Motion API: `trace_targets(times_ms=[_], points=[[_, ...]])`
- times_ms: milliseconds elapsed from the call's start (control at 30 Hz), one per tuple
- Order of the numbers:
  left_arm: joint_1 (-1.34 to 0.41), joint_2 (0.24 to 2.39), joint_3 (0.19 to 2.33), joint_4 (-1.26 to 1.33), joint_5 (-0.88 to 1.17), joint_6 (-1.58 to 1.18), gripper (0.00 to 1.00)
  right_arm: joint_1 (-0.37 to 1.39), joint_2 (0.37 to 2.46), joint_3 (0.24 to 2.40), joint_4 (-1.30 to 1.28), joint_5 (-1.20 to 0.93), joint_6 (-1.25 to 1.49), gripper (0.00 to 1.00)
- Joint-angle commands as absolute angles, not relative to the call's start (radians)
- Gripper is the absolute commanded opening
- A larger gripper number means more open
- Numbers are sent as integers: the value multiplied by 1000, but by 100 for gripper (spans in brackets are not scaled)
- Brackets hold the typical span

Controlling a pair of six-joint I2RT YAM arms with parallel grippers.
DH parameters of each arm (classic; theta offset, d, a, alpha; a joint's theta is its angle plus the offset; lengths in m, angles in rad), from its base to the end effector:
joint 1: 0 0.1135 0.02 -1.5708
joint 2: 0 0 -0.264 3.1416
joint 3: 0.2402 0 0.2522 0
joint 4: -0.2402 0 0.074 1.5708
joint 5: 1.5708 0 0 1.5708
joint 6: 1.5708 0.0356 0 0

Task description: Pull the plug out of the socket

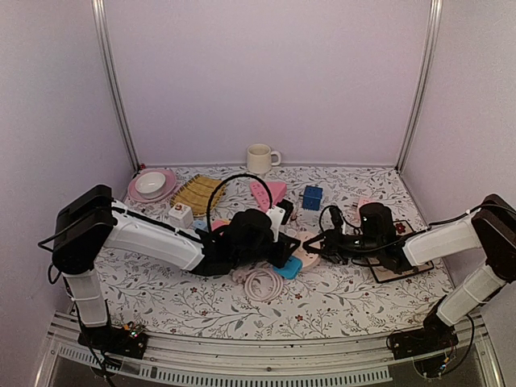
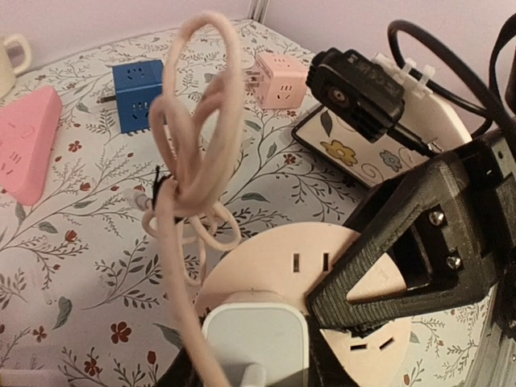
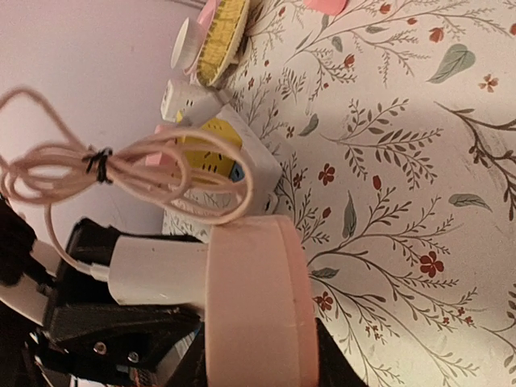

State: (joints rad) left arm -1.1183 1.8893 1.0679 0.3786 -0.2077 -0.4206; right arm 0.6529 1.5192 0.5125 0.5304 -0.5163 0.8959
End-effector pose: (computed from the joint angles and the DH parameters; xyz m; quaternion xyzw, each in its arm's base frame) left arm 0.1866 -0.3671 0.1791 0.2352 0.8089 -0.3070 0.4429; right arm 0.2128 0.1849 0.1541 -0.0318 0.8357 0.5077 0.2072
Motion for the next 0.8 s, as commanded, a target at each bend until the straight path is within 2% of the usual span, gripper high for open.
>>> trace_targets(times_ms=[0, 33, 100, 133, 167, 267, 367, 533, 767], points=[[-1133, 1868, 1074, 497, -224, -413, 0, 657, 1522, 486, 566, -510, 925, 17], [-1134, 1868, 1075, 496, -225, -411, 0, 657, 1517, 484, 565, -505, 927, 11], [-1134, 1866, 1069, 495, -229, -413, 18, 657, 1508, 482, 563, -498, 931, 5], [-1134, 1864, 1062, 497, -227, -412, 24, 657, 1504, 482, 563, -498, 932, 4], [-1136, 1861, 1057, 498, -230, -413, 38, 657, 1498, 483, 563, -498, 933, 4], [-1135, 1848, 1036, 499, -238, -415, 57, 656, 1483, 485, 555, -497, 936, 4], [-1134, 1835, 1011, 496, -242, -412, 63, 652, 1466, 491, 529, -490, 927, 3], [-1132, 1828, 985, 485, -215, -409, 64, 643, 1444, 493, 501, -484, 905, 3], [-1128, 1840, 1000, 452, -186, -419, 54, 644, 1399, 506, 434, -464, 836, 3]])
